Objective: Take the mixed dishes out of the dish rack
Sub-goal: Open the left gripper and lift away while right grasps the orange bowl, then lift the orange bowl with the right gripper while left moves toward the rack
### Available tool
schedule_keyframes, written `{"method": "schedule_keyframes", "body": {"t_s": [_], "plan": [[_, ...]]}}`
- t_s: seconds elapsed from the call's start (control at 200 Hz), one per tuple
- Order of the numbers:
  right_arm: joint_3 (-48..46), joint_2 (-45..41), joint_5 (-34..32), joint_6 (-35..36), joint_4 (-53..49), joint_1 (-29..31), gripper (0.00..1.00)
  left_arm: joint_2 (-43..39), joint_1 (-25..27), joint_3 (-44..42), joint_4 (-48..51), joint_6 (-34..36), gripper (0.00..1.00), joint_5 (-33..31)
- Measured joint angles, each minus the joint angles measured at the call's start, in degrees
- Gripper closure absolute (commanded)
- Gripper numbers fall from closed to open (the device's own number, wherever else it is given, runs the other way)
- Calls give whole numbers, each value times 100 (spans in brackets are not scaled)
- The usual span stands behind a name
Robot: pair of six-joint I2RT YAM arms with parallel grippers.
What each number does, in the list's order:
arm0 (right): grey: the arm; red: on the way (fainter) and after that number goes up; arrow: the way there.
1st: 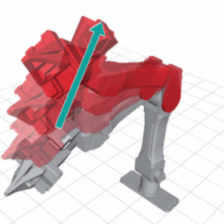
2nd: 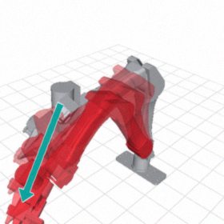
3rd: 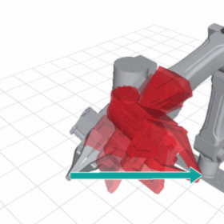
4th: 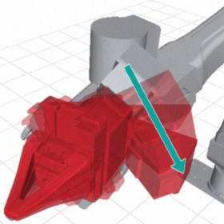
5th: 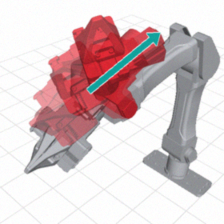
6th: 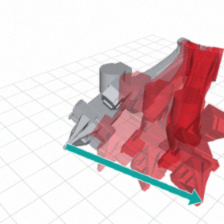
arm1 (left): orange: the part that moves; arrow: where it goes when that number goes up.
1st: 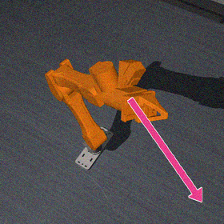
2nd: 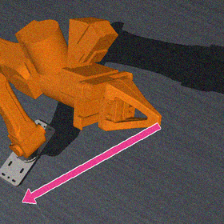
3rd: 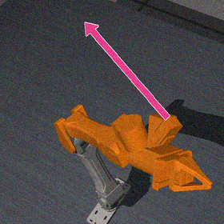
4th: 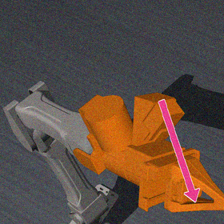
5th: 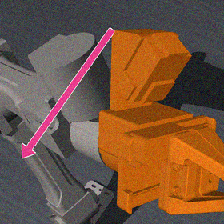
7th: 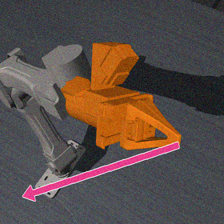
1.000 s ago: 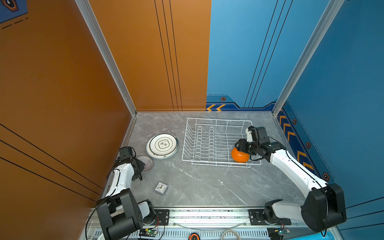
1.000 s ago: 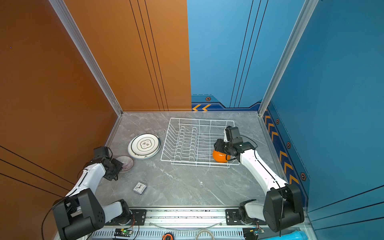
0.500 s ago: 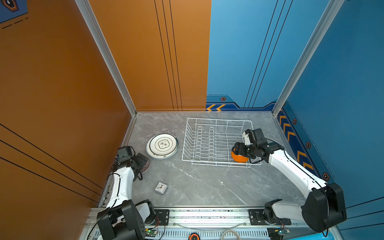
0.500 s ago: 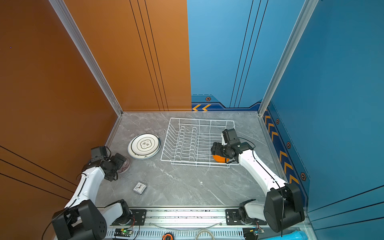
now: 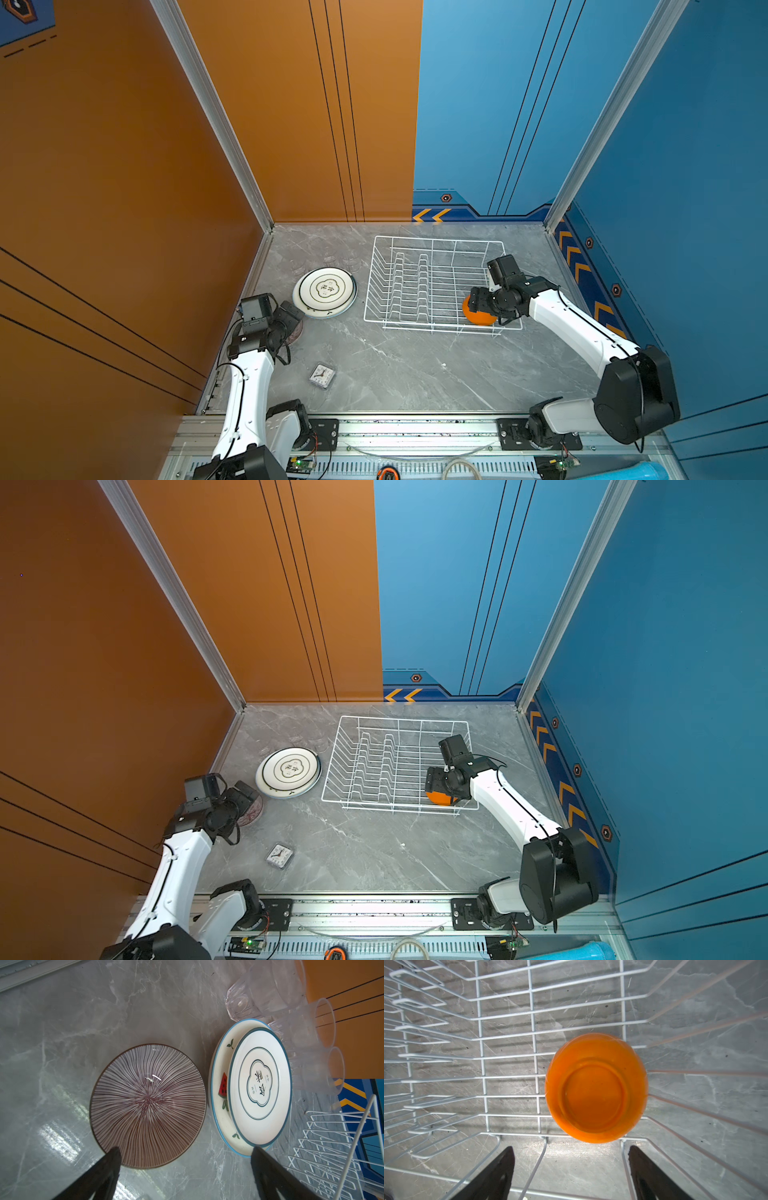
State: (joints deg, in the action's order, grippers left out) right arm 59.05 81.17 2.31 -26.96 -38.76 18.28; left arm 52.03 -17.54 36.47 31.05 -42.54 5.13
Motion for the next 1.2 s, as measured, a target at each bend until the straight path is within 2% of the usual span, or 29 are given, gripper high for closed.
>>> {"method": "schedule_keyframes", "body": {"t_s": [0.205, 0.46, 0.706, 0.841, 0.971, 1.196], "plan": [[319, 678, -166, 7, -31, 0, 16, -326, 216, 4, 2, -44, 2, 144], [542, 1209, -195, 20, 129, 74, 18, -656, 1276, 409, 122, -42, 2, -103], [857, 1467, 693, 227, 896, 136, 15, -334, 1978, 817, 179, 42, 2, -579], [833, 1386, 839, 269, 1141, -31, 10, -98, 2444, 1062, 201, 149, 2, -824], [503, 907, 890, 258, 1331, -245, 4, -52, 2949, 1303, 221, 229, 2, -1158], [0, 706, 1342, 83, 1812, -817, 4, 109, 3923, 1965, 256, 431, 2, -1825]]}}
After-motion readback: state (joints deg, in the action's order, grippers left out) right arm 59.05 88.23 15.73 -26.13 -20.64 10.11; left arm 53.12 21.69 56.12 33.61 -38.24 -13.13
